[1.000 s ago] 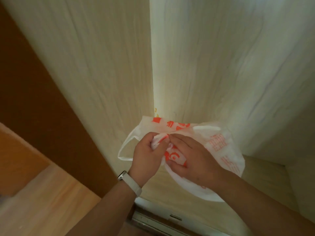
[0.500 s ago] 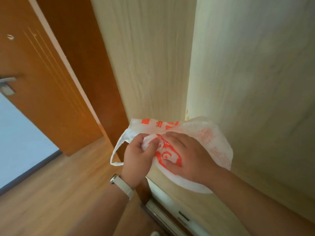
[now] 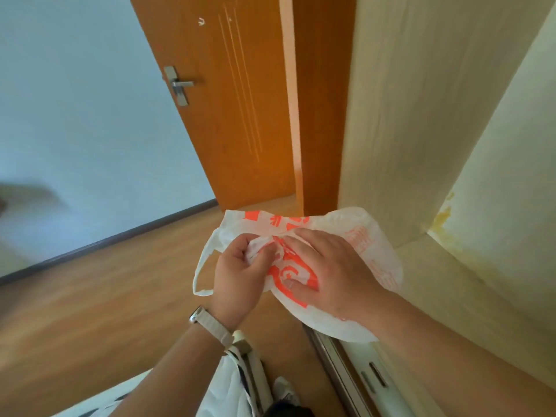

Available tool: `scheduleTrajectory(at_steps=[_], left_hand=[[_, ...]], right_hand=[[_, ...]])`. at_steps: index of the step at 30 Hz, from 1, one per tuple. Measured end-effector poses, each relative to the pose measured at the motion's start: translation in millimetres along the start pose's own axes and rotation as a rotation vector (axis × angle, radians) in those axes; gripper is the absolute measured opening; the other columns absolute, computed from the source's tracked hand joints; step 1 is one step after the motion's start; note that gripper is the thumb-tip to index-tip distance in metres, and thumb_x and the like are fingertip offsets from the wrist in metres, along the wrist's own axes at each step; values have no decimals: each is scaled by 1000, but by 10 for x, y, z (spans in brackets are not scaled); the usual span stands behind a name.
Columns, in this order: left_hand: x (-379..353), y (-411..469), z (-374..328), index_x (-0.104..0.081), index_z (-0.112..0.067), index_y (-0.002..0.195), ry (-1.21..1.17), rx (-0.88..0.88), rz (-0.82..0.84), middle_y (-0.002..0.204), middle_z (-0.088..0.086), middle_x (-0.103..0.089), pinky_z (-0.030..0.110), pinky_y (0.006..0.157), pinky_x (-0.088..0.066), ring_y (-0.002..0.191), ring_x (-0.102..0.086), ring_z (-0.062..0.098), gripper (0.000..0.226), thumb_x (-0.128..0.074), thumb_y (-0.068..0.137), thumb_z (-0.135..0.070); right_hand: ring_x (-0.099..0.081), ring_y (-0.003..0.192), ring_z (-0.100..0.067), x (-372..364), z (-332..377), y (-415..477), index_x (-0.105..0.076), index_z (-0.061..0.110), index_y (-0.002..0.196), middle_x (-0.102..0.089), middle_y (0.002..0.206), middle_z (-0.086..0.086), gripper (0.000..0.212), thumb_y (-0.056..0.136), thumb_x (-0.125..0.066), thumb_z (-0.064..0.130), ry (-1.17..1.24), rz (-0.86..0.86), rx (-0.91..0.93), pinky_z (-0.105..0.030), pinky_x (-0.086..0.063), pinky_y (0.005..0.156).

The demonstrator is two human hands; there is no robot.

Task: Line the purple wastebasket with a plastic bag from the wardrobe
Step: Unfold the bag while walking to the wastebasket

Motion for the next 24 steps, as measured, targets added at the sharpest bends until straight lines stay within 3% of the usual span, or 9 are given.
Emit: scheduleTrajectory(at_steps=[8,17,24], left_hand=[[755,379,367,-66,-13,91,-23,70,-187,75,-10,-74,17,55,-54,68,-72,9,6,-67,91,-19],[1398,1371,861,-67,-19,88,-46,137,-318,79,-5,-74,28,63,-60,73,-72,12,3,-68,91,-20],[1940,1843,945,-67,-20,89,-48,137,-406,79,-6,-74,27,63,-60,75,-72,12,2,-67,91,-21]], right_hand=[[-46,133,-21,-558,395,820,-32,36,143,-46,147,4,65,89,-37,71,37,89,134,-35,-21,107],[-42,135,-20,-1066,525,2069,-31,37,143,-42,150,6,63,91,-45,68,-14,234,231,-34,-16,108],[-51,128,-20,-1299,816,2799,-34,37,140,-49,144,6,63,87,-53,66,-16,189,320,-36,-25,104]])
Point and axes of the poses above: each hand's wrist, its own y-axis towards the middle knuckle, its own x-axis out of the back of the hand, z = x × y, the point moved 3 cm from there along y, towards the middle knuckle
